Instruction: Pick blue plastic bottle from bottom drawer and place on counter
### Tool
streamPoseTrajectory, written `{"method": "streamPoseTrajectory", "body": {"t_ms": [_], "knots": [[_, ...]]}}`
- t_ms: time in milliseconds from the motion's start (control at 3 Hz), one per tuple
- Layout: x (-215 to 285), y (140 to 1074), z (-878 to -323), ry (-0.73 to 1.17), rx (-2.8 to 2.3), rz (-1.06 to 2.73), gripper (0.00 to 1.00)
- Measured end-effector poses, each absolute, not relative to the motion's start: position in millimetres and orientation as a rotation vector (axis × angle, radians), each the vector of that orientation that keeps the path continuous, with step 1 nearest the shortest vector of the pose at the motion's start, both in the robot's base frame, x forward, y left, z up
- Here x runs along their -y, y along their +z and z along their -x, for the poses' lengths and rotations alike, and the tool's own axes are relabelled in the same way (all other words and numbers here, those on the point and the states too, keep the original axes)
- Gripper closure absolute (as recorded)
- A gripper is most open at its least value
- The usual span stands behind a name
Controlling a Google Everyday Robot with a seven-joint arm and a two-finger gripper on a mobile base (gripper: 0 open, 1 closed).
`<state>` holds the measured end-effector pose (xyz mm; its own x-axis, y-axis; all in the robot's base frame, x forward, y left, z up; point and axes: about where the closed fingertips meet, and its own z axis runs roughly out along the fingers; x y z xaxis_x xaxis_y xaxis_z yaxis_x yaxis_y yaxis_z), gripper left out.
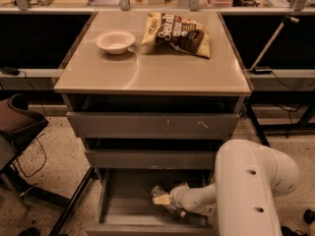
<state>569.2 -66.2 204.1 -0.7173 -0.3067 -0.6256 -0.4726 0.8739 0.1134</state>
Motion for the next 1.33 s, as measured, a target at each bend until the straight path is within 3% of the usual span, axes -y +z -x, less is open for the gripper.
{"method": "streamPoseTrajectory", "body": {"t_ms": [667,1000,1333], "knots": [[84,107,-554,0.366,-2.480,0.483,0.00],[84,106,-553,0.366,-2.481,0.483,0.00],[84,106,-553,0.366,-2.481,0.483,0.19]]}}
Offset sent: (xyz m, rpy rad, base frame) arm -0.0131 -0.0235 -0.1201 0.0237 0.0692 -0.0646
